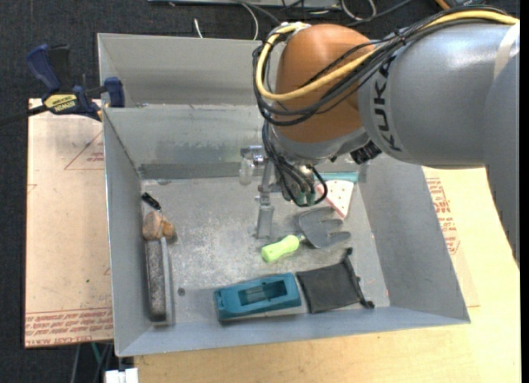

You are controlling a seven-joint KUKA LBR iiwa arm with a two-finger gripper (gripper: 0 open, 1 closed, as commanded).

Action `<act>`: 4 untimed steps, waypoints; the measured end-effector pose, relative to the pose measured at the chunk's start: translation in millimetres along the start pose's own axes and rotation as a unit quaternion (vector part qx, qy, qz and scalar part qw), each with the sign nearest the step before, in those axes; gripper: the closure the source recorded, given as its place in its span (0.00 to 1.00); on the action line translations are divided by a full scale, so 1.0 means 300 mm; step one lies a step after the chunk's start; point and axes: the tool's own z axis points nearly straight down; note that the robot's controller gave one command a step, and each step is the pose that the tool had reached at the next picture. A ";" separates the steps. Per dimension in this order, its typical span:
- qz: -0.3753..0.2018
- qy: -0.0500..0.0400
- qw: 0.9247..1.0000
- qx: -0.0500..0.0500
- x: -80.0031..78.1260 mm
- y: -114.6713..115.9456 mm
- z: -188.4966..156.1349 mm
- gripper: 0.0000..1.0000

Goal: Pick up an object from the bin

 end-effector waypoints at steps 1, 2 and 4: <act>0.001 -0.004 1.000 0.000 -0.006 -0.002 -0.015 0.00; 0.021 -0.003 1.000 -0.001 0.074 -0.193 -0.024 0.00; -0.025 -0.007 1.000 -0.001 0.058 -0.326 0.121 0.00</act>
Offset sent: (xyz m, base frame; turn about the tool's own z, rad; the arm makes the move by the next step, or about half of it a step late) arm -0.0262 -0.0712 0.0082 0.0514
